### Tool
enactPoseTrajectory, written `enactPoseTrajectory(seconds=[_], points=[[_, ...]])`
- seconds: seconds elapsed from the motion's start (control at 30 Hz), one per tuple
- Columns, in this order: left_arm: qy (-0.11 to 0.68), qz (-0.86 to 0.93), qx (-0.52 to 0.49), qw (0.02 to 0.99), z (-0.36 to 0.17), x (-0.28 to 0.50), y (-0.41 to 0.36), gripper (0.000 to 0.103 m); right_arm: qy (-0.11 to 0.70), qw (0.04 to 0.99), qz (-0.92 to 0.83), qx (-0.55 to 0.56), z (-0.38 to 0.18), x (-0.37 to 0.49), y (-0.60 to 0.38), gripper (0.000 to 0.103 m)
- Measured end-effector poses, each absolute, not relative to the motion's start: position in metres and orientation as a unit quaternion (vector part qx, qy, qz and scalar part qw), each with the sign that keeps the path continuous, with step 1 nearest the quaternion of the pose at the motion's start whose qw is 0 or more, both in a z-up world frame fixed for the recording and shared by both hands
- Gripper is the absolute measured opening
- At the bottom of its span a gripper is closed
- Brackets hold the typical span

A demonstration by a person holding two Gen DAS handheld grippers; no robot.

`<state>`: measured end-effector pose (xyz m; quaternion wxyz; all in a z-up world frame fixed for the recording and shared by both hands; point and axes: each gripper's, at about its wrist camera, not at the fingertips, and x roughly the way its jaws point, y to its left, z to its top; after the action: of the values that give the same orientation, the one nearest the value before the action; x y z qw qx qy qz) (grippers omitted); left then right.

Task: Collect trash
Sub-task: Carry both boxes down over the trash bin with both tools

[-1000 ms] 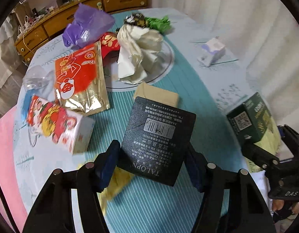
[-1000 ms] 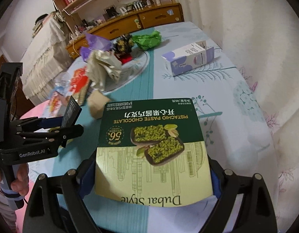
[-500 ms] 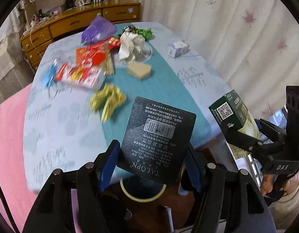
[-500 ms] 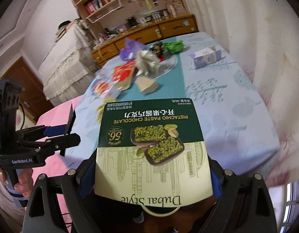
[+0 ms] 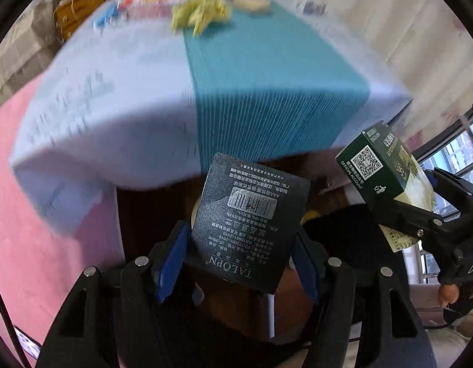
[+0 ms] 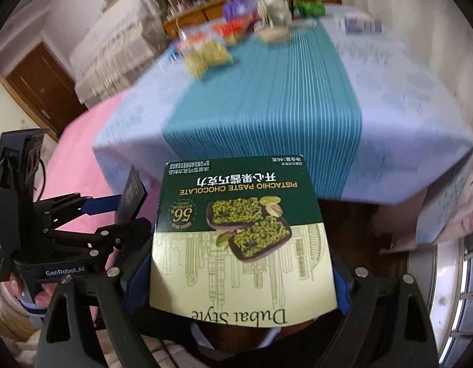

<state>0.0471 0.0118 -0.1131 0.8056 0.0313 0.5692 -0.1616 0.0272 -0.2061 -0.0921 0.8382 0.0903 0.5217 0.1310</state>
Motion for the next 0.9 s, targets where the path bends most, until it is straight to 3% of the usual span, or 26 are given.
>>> enactPoseTrajectory(seconds=[0.37,0.67,0.9], points=[[0.626,-0.141,0.038,0.766,-0.215,0.06,0.0,0.063,0.617,0.776,0.084,0.097,-0.209,0.054,-0.197,0.092],[0.646,-0.127,0.035,0.752,-0.296,0.093,-0.014,0.064,0.655,0.735,0.042,0.17,-0.328,0.087,-0.208,0.092],[0.67,-0.113,0.009,0.734,-0.346,0.107,-0.008,0.064,0.673,0.701,0.007,0.237,-0.386,0.098,-0.221,0.093]])
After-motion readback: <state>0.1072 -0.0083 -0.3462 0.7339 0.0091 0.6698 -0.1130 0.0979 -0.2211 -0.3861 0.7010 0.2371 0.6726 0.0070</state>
